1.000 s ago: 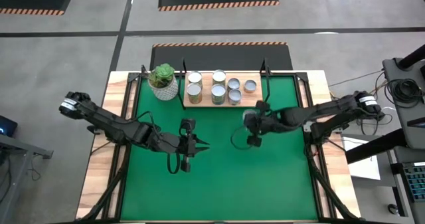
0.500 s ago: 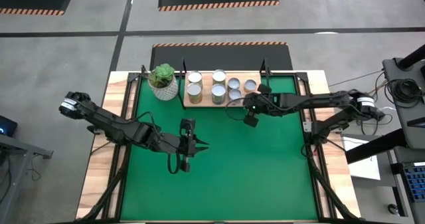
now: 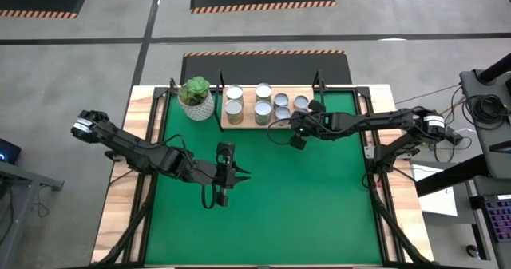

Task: Pick and place cans onto a shelf
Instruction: Put the canned tuna on the shelf

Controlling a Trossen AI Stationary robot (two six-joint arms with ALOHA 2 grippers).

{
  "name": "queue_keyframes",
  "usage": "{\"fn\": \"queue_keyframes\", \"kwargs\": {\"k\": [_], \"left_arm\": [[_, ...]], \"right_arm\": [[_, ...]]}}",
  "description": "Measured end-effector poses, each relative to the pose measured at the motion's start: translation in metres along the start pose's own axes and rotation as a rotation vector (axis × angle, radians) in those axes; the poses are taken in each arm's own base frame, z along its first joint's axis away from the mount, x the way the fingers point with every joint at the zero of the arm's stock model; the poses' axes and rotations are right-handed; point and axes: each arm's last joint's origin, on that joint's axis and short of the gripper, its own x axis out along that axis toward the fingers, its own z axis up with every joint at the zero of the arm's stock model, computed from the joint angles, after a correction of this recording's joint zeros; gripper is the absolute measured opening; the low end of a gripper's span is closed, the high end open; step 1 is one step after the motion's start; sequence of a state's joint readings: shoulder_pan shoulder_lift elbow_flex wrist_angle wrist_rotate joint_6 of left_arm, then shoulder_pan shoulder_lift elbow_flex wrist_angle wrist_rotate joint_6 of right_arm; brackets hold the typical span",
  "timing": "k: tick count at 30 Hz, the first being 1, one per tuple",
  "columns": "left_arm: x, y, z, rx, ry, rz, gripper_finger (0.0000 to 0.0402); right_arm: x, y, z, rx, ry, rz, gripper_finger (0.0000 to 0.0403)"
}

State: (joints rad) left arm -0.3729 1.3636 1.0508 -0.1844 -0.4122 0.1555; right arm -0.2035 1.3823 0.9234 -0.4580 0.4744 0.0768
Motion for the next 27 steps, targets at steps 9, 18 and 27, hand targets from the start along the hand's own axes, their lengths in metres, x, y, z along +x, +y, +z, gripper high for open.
{"fn": "queue_keyframes", "kwargs": {"k": [9, 18, 27], "left_arm": [[0.0000, 0.0000, -0.0001, 0.001, 0.001, 0.000, 0.0036], [0.0000, 0.0000, -0.0001, 0.001, 0.002, 0.000, 0.0036], [-0.0001, 0.0001, 0.0000, 0.001, 0.002, 0.000, 0.0036]], "right_arm": [[0.0000, -0.0002, -0.0001, 0.000, 0.000, -0.001, 0.0013], [0.0034, 0.0017, -0.0014, -0.062, 0.014, 0.001, 0.0013], [0.0074, 0.0035, -0.0008, -0.058, 0.012, -0.009, 0.0025]]}}
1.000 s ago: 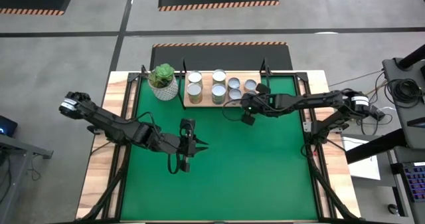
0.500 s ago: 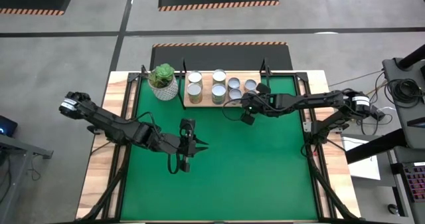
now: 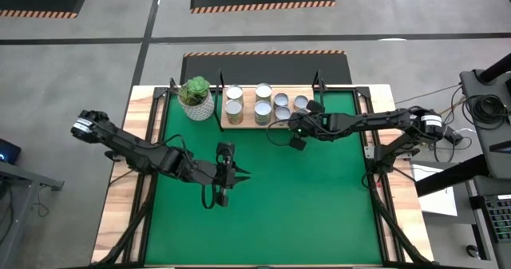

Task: Pick and place cans onto a shelf
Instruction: Put the canned tuna on the shelf

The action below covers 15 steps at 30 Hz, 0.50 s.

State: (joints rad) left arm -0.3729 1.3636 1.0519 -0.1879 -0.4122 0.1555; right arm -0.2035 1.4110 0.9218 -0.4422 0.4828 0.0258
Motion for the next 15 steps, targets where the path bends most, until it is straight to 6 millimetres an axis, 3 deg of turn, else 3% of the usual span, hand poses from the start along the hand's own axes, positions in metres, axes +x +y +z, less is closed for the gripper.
{"fn": "queue_keyframes", "kwargs": {"k": [10, 15], "left_arm": [[0.000, 0.000, 0.000, -0.007, 0.000, 0.000, 0.0036], [0.000, 0.000, 0.000, -0.006, 0.003, -0.001, 0.0036]], "right_arm": [[-0.001, -0.001, 0.001, 0.029, -0.004, -0.014, 0.0091], [-0.016, -0.005, 0.008, 0.055, 0.019, 0.015, 0.0106]]}}
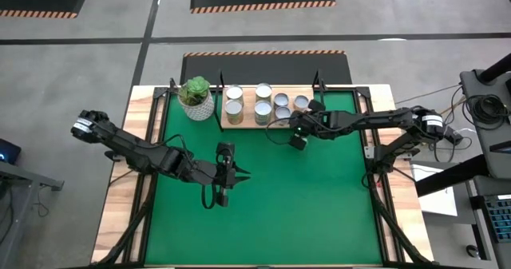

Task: Pick and place cans onto a shelf
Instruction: Put the canned tuna on the shelf

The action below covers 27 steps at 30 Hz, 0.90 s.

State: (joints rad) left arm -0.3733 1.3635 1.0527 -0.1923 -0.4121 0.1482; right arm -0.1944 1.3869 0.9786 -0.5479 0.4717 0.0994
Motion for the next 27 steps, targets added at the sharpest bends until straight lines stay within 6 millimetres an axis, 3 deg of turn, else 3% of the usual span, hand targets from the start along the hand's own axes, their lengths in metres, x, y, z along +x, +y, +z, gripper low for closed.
{"fn": "queue_keyframes", "kwargs": {"k": [4, 9, 12, 17, 21, 27], "left_arm": [[0.000, 0.000, -0.001, 0.004, 0.010, -0.002, 0.0036], [0.000, 0.000, -0.001, 0.004, 0.009, -0.002, 0.0036], [0.000, 0.000, -0.001, 0.004, 0.010, -0.002, 0.0036], [0.000, 0.000, -0.001, 0.004, 0.010, -0.002, 0.0036], [0.000, 0.000, -0.001, 0.004, 0.009, -0.002, 0.0036], [0.000, 0.000, -0.001, -0.001, 0.009, -0.002, 0.0036]], "right_arm": [[-0.022, -0.002, 0.010, 0.017, 0.001, 0.086, 0.0100], [-0.040, 0.012, 0.011, -0.021, 0.019, 0.409, 0.0069], [-0.045, 0.028, 0.000, -0.071, 0.050, 0.502, 0.0047], [-0.041, 0.049, -0.031, -0.089, 0.157, 0.515, 0.0025], [-0.037, 0.055, -0.046, -0.051, 0.227, 0.501, 0.0048], [-0.037, 0.049, -0.056, 0.063, 0.339, 0.403, 0.0138]]}}
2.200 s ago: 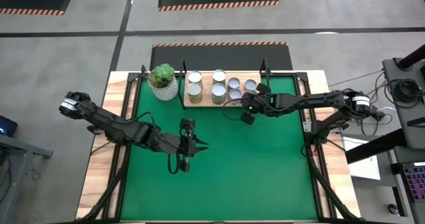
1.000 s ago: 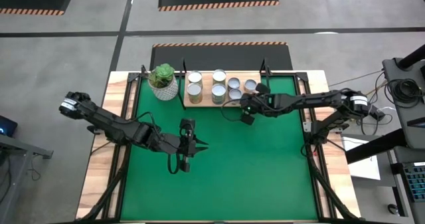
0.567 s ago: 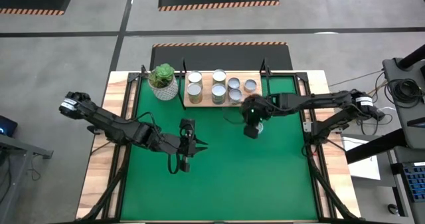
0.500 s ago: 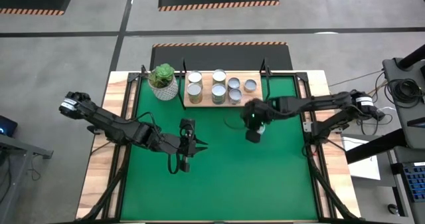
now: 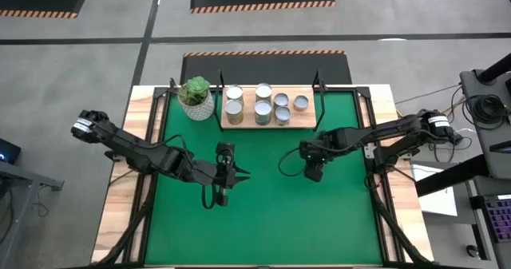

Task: Pick and place cans onto a shelf
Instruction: Put the canned tuna on the shelf

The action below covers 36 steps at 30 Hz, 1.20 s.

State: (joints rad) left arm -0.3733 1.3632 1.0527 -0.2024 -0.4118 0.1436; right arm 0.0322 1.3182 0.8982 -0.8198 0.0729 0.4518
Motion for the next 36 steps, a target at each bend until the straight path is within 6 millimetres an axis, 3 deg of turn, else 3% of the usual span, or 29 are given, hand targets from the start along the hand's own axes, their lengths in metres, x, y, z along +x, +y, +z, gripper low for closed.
{"fn": "queue_keyframes", "kwargs": {"k": [5, 11, 15, 29, 36], "left_arm": [[0.000, 0.000, 0.000, 0.000, 0.000, 0.000, 0.0036], [0.000, 0.000, 0.000, -0.001, 0.000, 0.000, 0.0036], [0.000, 0.000, 0.000, -0.001, 0.000, 0.000, 0.0036], [0.000, 0.000, 0.000, -0.001, -0.001, 0.000, 0.0036], [0.000, 0.000, 0.000, -0.001, -0.002, 0.000, 0.0036]], "right_arm": [[0.000, -0.005, -0.009, 0.180, 0.075, -0.082, 0.0230], [0.011, -0.008, -0.016, 0.192, 0.082, -0.088, 0.0323], [0.018, -0.011, -0.023, 0.193, 0.105, -0.103, 0.0360], [0.035, -0.010, -0.021, 0.231, 0.036, -0.098, 0.0364], [0.037, -0.010, -0.019, 0.244, 0.015, -0.116, 0.0291]]}}
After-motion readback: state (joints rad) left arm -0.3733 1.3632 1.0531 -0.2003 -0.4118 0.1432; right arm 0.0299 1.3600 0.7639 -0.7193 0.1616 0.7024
